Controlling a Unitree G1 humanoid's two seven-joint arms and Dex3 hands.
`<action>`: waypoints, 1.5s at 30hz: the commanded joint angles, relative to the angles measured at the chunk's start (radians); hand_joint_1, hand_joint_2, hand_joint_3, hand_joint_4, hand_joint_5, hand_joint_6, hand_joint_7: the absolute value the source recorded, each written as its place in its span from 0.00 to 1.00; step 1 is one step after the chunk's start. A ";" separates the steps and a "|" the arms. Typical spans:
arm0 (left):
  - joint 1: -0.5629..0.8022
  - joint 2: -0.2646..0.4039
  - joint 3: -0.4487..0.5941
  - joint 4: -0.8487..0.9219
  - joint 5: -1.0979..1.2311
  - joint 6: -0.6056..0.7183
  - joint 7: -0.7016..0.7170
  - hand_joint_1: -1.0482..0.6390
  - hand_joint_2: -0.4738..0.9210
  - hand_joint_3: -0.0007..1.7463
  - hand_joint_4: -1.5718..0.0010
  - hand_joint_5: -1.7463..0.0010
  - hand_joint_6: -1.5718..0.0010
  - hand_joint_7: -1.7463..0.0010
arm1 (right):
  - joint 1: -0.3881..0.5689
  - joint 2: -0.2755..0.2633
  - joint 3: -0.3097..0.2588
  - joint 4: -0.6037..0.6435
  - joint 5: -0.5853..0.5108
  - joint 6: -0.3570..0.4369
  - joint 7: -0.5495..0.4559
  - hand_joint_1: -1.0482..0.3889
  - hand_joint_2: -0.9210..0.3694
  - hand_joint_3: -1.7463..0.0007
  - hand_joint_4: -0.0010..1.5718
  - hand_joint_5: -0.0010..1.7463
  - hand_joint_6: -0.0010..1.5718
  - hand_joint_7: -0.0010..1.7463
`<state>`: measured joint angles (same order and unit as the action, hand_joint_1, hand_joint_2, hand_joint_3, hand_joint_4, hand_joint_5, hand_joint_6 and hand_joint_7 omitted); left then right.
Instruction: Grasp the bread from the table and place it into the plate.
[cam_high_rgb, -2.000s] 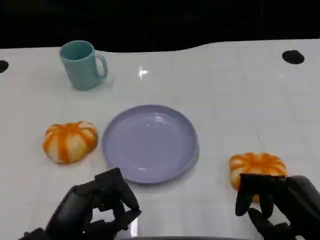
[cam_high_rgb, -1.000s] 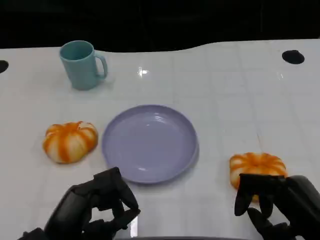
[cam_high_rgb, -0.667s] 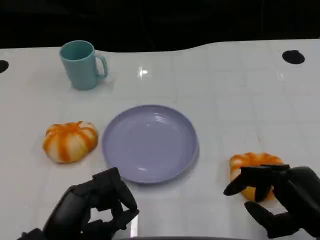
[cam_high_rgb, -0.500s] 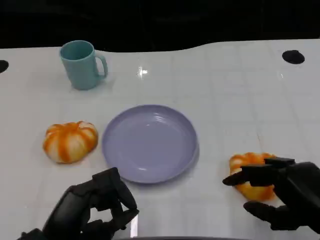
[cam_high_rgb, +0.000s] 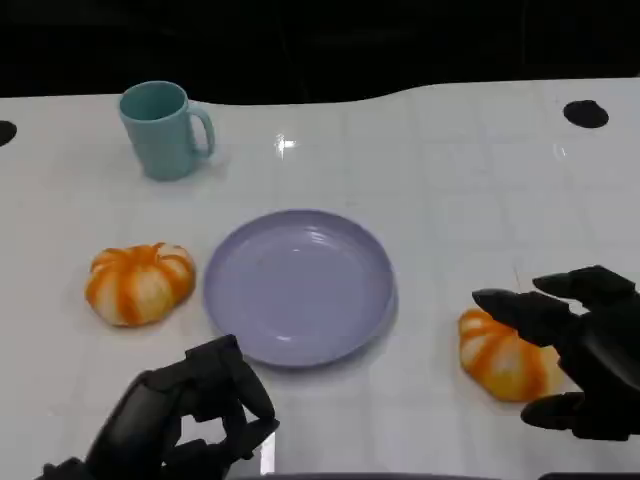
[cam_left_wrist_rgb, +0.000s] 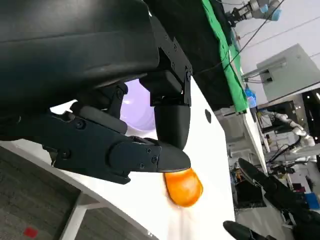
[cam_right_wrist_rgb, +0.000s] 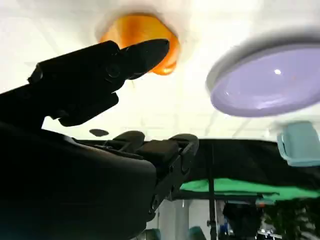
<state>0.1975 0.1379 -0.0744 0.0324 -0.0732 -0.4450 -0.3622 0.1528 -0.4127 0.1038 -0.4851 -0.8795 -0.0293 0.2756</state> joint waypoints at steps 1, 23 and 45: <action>0.004 0.008 0.002 -0.009 0.001 0.005 0.008 0.31 1.00 0.19 0.57 0.00 0.62 0.11 | -0.046 -0.026 0.025 0.032 -0.048 0.017 0.021 0.33 0.09 1.00 0.00 0.29 0.18 0.00; -0.004 0.006 -0.002 -0.003 -0.006 0.006 -0.001 0.31 1.00 0.19 0.56 0.00 0.62 0.11 | -0.279 -0.030 0.222 0.505 -0.159 0.037 -0.090 0.31 0.05 1.00 0.07 0.21 0.20 0.00; 0.000 0.004 -0.004 -0.010 0.003 0.014 0.008 0.30 1.00 0.18 0.57 0.00 0.62 0.12 | -0.473 0.021 0.306 0.970 -0.035 -0.168 -0.599 0.63 0.16 0.73 0.57 1.00 0.46 0.96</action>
<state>0.1961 0.1332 -0.0835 0.0249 -0.0696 -0.4304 -0.3620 -0.3077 -0.3804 0.4068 0.4534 -0.9320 -0.1745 -0.2790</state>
